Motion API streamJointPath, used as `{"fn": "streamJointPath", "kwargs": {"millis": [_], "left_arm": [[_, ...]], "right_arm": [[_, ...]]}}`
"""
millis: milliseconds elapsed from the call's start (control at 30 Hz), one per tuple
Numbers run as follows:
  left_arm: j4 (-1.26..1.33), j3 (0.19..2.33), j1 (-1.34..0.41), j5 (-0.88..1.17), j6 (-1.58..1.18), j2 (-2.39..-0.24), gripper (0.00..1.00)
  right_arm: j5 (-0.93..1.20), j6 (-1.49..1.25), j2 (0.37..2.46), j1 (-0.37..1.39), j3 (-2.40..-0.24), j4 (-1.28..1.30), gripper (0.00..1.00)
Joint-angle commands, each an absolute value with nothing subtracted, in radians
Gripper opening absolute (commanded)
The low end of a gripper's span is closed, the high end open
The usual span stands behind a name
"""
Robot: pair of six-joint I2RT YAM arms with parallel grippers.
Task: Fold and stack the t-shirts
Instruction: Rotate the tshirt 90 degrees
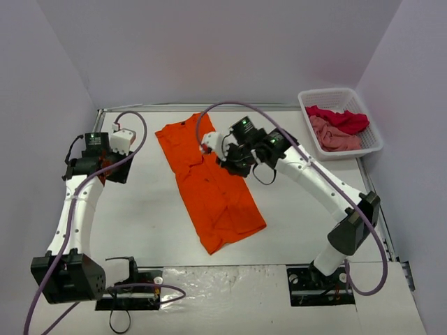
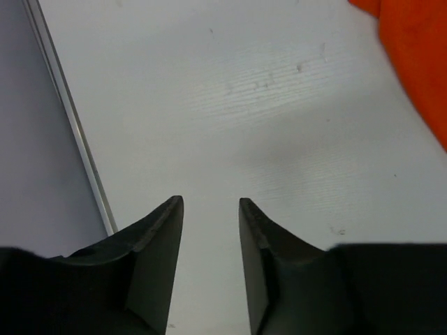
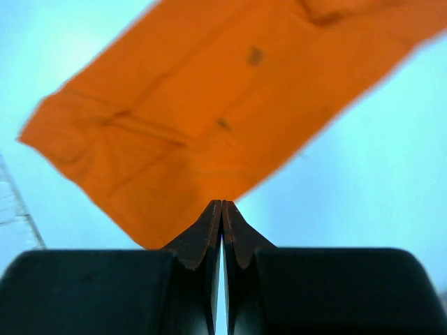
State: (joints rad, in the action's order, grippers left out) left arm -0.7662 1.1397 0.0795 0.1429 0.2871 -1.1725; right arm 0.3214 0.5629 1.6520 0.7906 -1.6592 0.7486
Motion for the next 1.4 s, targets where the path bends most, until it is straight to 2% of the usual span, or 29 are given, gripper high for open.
{"fn": "streamJointPath", "kwargs": {"millis": [0, 67, 167, 200, 267, 600, 967, 1067, 1200, 1367], "left_arm": [[-0.732, 1.255, 0.058, 0.183, 0.310, -1.247, 0.33], [-0.709, 1.316, 0.020, 0.166, 0.299, -1.319, 0.17], [-0.660, 1.391, -0.040, 0.137, 0.282, -1.417, 0.12], [-0.649, 1.416, -0.079, 0.123, 0.279, -1.446, 0.06], [-0.643, 1.472, -0.116, 0.098, 0.278, -1.547, 0.03], [-0.540, 1.820, -0.259, 0.041, 0.285, -1.983, 0.02], [-0.777, 2.337, -0.322, 0.009, 0.174, -2.435, 0.02], [-0.877, 2.469, -0.325, 0.023, 0.149, -2.517, 0.02], [-0.868, 2.456, -0.333, 0.011, 0.149, -2.533, 0.02], [-0.960, 2.564, -0.339, 0.011, 0.150, -2.612, 0.02]], "right_arm": [[0.288, 0.549, 1.646, 0.663, -1.632, 0.769, 0.00], [0.262, 0.534, 1.635, 0.590, -1.593, 0.732, 0.00], [0.213, 0.489, 1.631, 0.514, -1.556, 0.667, 0.00], [0.207, 0.479, 1.631, 0.496, -1.534, 0.641, 0.00], [0.190, 0.448, 1.632, 0.463, -1.513, 0.617, 0.00], [0.186, 0.429, 1.657, 0.302, -1.407, 0.557, 0.00], [0.204, 0.437, 1.697, 0.193, -1.354, 0.548, 0.00], [0.221, 0.436, 1.704, 0.180, -1.356, 0.540, 0.00], [0.224, 0.440, 1.720, 0.170, -1.345, 0.534, 0.00], [0.238, 0.440, 1.726, 0.161, -1.321, 0.511, 0.00]]}}
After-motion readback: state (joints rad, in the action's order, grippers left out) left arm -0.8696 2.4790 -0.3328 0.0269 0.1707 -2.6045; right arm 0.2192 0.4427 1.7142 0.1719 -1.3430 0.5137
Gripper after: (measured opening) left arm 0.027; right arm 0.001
